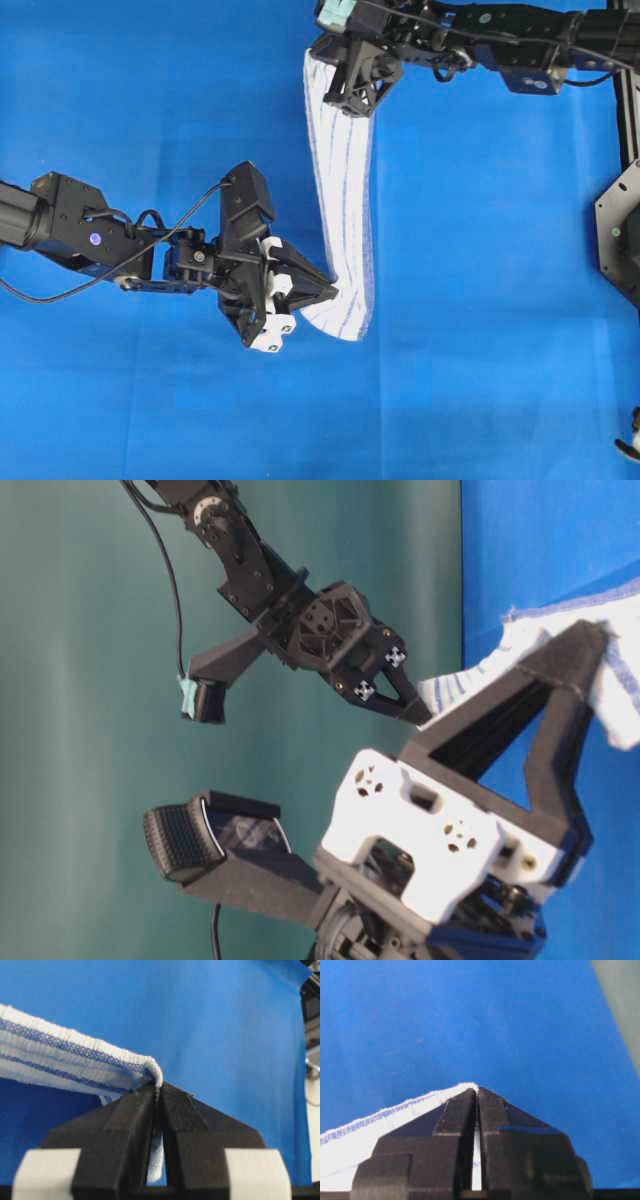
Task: Fold the blue towel.
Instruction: 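Lay the strip down vertically and open both grippers, withdrawing them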
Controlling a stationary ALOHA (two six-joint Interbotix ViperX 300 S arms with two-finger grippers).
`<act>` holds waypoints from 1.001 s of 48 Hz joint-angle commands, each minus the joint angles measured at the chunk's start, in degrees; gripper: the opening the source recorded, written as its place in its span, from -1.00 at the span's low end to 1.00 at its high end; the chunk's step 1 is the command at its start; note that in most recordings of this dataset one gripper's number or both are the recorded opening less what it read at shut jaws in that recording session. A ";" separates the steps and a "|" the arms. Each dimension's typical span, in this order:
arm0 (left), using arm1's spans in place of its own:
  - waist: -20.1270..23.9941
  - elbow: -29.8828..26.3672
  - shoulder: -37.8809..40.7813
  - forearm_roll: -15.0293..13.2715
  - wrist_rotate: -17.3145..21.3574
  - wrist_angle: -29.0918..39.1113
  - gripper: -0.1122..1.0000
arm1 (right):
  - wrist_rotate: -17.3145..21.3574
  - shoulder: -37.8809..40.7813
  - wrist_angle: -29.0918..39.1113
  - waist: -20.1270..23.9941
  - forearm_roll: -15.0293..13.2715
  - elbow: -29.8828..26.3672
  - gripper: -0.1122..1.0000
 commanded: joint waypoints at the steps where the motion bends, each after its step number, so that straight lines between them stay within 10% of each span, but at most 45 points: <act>1: -0.35 0.00 -2.20 -0.09 0.09 -0.62 -0.76 | -0.09 -0.53 -0.09 0.18 -0.18 -1.58 -0.77; 19: -0.26 0.53 -1.85 -0.09 0.09 -0.62 -0.73 | -0.09 1.14 0.00 0.26 -0.18 -1.67 -0.77; 25: -0.26 0.35 -1.14 -0.26 0.09 -0.70 -0.37 | -0.09 2.11 -0.09 0.62 -0.26 -2.20 -0.72; 36: -0.26 0.53 -1.23 -0.35 -0.26 -0.26 0.62 | -0.18 2.37 -2.11 1.14 -2.81 -2.55 0.35; 41: -0.44 1.05 -2.29 -0.35 -0.26 1.49 0.60 | -0.35 2.29 -2.37 1.41 -3.43 -2.64 0.82; 48: -0.70 2.55 -7.21 -0.35 -0.18 8.17 0.57 | -0.35 1.05 -1.23 1.41 -3.43 -2.20 0.78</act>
